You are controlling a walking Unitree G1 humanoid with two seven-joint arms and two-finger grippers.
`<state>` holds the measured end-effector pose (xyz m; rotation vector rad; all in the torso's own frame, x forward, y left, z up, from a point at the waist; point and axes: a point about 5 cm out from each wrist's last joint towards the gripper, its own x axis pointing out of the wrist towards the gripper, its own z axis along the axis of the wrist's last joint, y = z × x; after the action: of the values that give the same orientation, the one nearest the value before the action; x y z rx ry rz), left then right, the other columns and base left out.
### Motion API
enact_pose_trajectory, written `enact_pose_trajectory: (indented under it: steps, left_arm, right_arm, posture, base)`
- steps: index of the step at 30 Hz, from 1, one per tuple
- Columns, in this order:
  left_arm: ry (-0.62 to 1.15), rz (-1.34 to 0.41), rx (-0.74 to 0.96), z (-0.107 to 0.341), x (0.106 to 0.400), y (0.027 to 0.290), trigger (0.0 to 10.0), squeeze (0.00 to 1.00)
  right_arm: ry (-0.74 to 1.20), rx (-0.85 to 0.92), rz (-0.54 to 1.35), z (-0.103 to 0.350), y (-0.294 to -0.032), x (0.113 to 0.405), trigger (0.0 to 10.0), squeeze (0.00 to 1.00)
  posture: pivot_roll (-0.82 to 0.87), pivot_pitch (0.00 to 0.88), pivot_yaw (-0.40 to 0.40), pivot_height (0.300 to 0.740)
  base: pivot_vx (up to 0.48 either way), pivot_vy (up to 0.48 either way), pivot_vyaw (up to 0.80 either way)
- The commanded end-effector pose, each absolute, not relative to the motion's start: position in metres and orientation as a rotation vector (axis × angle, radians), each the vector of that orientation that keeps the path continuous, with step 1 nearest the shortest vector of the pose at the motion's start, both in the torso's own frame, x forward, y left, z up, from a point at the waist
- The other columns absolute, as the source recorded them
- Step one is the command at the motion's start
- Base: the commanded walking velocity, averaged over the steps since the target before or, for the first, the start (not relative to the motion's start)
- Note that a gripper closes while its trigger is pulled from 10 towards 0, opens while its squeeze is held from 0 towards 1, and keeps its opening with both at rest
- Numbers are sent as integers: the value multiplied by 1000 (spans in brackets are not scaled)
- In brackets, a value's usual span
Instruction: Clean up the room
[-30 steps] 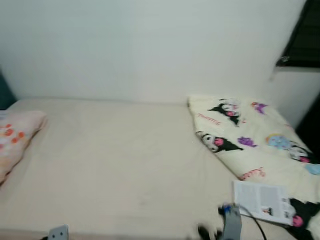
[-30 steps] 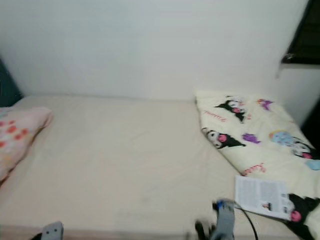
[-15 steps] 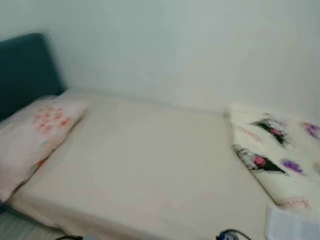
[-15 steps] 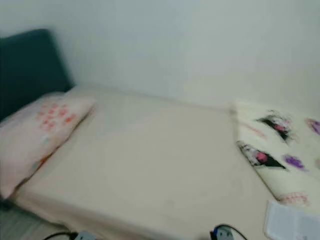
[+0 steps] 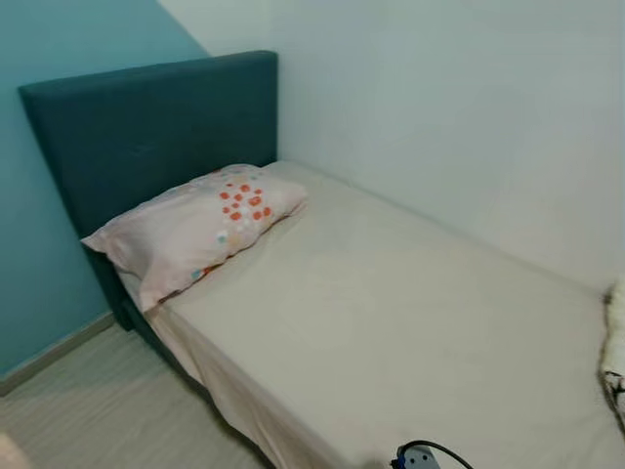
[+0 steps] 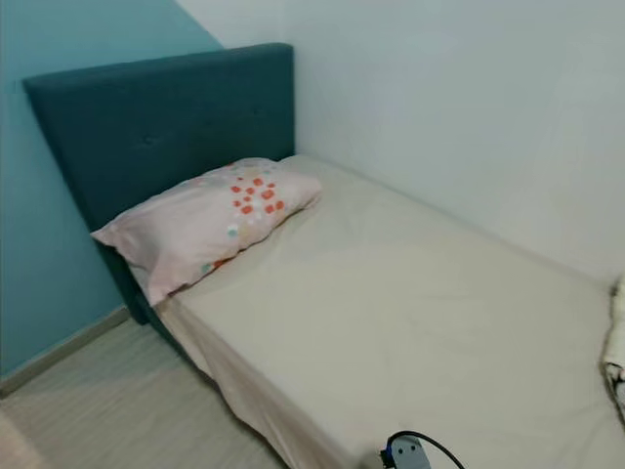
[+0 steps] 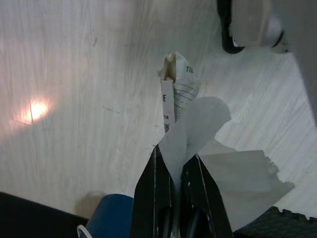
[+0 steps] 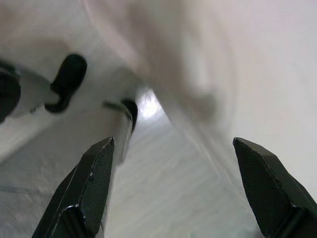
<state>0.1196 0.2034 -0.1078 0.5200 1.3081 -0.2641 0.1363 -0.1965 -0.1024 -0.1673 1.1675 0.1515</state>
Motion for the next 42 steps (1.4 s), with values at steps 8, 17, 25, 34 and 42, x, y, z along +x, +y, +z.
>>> enact_pose_trajectory:
  steps: [8,17,25,34,42]
  left_arm:
    - [1321,-280,501,-109,116,199,10000,0]
    - [1325,-285,482,-110,116,198,10000,0]
    - [1325,-292,488,-109,116,198,10000,0]
    - [1314,-308,501,-109,119,197,10000,0]
    - [1312,-315,509,-109,118,197,10000,0]
  right_arm:
    - [1212,-240,172,-107,-199,123,10000,0]
    - [1208,-285,203,-105,-198,128,10000,0]
    - [1208,-304,221,-105,-199,127,10000,0]
    - [1208,-320,229,-104,-202,130,10000,0]
    - [1202,-328,245,-104,-197,132,10000,0]
  posture:
    - [-14,0,-102,740]
    - [-13,0,-108,740]
    - [-15,0,-105,740]
    - [-14,0,-105,740]
    - [-13,0,-105,740]
  base:
    - [0,0,775]
    - [0,0,775]
    - [0,0,775]
    - [0,0,775]
    - [0,0,775]
